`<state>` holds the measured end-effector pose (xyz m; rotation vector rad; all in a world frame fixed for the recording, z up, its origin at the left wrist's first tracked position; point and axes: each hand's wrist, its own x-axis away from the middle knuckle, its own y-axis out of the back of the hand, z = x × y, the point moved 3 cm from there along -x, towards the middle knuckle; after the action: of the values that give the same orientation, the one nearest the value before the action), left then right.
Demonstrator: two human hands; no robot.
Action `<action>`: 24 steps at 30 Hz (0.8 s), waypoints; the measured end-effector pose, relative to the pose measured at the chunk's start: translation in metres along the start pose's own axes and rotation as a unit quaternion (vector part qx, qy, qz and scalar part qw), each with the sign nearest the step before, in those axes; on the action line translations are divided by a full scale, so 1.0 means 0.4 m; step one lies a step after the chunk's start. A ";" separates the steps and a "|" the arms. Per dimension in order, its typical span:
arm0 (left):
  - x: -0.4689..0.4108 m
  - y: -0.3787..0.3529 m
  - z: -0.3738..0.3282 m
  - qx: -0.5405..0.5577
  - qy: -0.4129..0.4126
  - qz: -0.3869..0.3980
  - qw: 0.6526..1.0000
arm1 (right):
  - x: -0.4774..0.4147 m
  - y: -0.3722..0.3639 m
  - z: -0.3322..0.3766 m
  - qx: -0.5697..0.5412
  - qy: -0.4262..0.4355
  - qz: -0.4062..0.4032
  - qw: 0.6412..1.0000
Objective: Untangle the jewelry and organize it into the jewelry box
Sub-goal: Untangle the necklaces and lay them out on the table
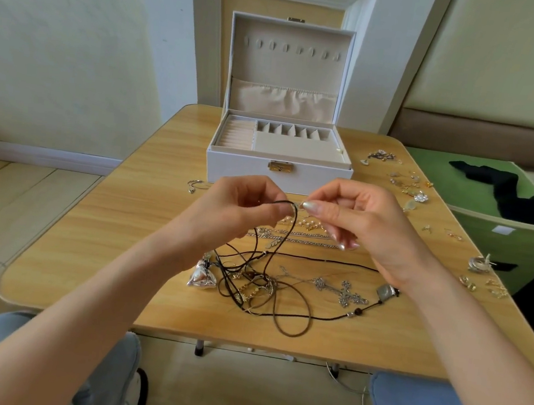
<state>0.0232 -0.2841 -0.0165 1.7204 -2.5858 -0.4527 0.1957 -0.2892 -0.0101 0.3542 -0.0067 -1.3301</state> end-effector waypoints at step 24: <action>-0.005 0.050 0.019 -0.134 0.083 -0.073 0.985 | -0.004 0.044 0.006 -0.018 0.030 -0.094 0.995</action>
<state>0.0046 -0.2734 -0.0185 1.7743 -2.1800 -0.6004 0.2116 -0.2849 -0.0030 0.3701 0.1036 -1.5034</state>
